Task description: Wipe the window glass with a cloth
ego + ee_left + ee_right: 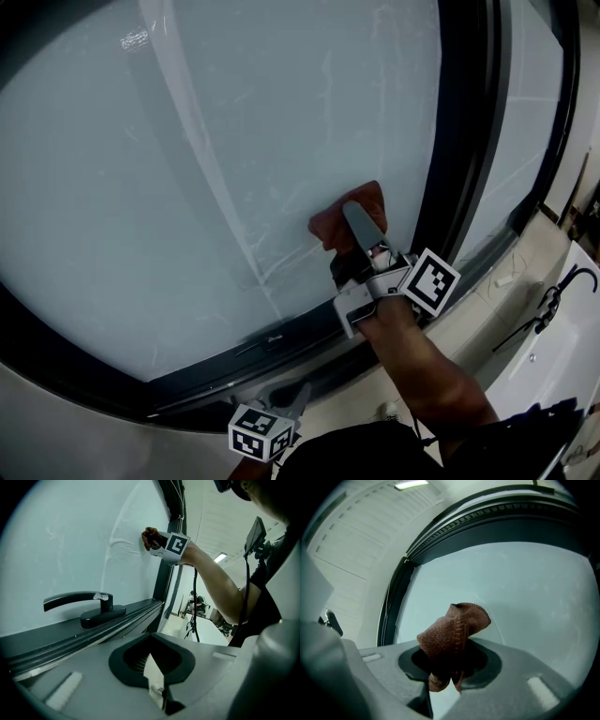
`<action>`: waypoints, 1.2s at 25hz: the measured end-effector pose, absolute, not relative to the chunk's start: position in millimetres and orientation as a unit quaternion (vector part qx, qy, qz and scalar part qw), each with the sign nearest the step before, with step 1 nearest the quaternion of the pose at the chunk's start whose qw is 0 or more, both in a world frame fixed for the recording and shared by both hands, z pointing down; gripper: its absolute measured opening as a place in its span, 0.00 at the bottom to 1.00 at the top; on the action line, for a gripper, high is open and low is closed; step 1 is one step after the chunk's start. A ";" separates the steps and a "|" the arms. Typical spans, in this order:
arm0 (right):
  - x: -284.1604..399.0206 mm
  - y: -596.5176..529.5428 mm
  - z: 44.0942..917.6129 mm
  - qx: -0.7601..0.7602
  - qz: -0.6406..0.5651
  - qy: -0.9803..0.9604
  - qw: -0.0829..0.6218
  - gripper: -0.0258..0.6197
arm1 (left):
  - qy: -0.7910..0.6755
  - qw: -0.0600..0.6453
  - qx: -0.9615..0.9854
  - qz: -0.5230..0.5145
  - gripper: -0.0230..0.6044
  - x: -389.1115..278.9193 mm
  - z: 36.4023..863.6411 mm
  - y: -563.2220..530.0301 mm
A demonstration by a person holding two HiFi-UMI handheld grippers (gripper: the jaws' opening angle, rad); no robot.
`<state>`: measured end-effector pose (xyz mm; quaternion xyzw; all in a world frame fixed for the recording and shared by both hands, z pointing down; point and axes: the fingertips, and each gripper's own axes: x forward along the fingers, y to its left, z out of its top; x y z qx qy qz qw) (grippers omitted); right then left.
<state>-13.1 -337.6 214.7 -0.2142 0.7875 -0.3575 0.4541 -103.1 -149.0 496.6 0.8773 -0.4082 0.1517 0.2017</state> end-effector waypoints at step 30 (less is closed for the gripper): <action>-14.7 -333.4 108.9 -0.173 -0.269 0.812 0.489 0.21 | -0.431 0.200 0.870 0.131 0.06 -127.5 492.1 -143.7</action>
